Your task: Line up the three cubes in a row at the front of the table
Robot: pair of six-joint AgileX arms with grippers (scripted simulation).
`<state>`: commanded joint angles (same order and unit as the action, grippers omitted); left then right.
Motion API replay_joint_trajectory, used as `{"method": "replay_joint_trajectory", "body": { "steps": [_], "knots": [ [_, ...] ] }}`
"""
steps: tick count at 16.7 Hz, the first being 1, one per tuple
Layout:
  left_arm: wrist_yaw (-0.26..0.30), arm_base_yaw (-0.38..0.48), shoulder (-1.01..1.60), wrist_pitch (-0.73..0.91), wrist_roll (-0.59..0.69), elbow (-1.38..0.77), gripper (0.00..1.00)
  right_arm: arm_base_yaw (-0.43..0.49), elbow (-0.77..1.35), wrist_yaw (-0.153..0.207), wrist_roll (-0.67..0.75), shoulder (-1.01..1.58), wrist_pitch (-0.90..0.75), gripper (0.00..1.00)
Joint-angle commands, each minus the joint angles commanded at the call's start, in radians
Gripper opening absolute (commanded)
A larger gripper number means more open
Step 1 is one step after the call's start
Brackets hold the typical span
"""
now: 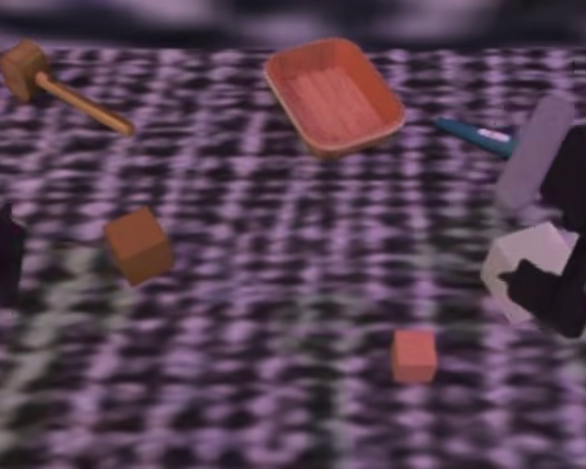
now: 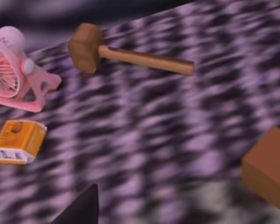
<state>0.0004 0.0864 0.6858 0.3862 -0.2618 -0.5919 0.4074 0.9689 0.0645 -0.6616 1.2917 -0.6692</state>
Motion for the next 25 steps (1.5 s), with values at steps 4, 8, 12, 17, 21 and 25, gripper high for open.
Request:
{"method": "replay_joint_trajectory", "body": {
  "steps": [4, 8, 12, 17, 21, 25],
  "knots": [
    [-0.001, 0.049, 0.481, 0.237, -0.152, -0.331, 1.00, -0.144, -0.306, 0.004, 0.191, -0.416, 0.205, 1.00],
    [-0.001, 0.097, 0.919, 0.459, -0.294, -0.640, 1.00, -0.262, -0.593, -0.008, 0.374, -0.790, 0.388, 1.00],
    [0.001, 0.135, 1.237, 0.629, -0.410, -0.902, 1.00, -0.342, -0.809, -0.032, 0.526, -1.062, 0.538, 1.00],
    [0.002, 0.163, 1.452, 0.738, -0.494, -1.111, 1.00, -0.393, -0.955, -0.061, 0.648, -1.269, 0.657, 1.00],
    [0.002, 0.166, 1.477, 0.748, -0.503, -1.134, 1.00, -0.397, -0.969, -0.064, 0.662, -1.292, 0.669, 1.00],
    [0.002, 0.163, 1.482, 0.729, -0.503, -1.120, 1.00, -0.397, -0.969, -0.064, 0.662, -1.292, 0.669, 1.00]
  ]
}}
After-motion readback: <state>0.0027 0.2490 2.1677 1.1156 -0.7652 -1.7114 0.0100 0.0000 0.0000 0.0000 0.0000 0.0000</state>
